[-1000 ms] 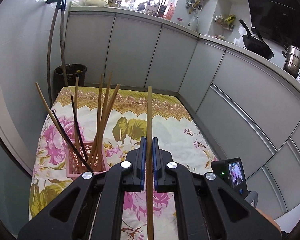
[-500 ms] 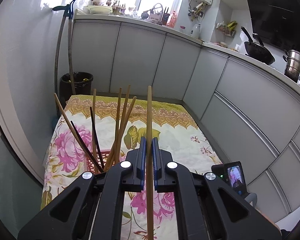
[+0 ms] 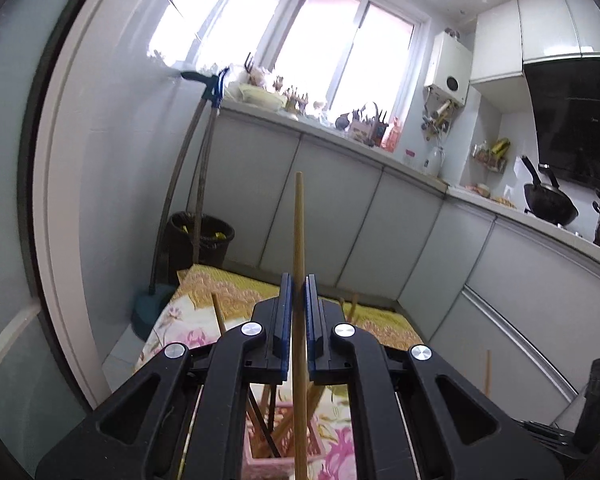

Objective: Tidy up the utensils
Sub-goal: 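Carry both wooden chopsticks to the pink basket and insert the left tool's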

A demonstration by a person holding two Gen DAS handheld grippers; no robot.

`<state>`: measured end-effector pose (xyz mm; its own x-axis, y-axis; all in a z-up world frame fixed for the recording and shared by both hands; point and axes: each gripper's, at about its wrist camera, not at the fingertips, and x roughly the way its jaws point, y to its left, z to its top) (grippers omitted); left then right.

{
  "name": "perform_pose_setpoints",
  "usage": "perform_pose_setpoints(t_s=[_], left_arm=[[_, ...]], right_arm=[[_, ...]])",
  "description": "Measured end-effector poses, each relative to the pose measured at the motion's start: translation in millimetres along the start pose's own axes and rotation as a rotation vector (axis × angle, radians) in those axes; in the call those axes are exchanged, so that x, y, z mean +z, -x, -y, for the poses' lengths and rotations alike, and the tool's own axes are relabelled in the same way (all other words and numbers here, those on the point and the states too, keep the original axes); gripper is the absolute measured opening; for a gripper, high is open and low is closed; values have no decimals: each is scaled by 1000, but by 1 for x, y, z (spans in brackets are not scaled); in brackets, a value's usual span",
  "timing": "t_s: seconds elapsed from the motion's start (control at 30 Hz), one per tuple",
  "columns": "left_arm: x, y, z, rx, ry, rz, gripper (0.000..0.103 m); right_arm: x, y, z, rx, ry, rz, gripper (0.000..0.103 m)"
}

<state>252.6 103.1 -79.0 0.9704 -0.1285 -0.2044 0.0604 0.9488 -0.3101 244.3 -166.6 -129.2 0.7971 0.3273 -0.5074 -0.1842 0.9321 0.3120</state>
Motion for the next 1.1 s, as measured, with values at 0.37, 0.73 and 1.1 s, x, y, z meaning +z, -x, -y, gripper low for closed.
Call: perform_pose_setpoints(t_s=[0.37,0.73,1.1], left_arm=[[-8,-29,0,51,-67,131,5],[-36,-54,-4,91,-115,83,5],[-31,-50,-2,107,-139,-35,36]], right_arm=[[7,28,-5,77,-7,155,7],[6,31,-6,93,-7,172,7],[5,30,-3,99,-28,175,7]])
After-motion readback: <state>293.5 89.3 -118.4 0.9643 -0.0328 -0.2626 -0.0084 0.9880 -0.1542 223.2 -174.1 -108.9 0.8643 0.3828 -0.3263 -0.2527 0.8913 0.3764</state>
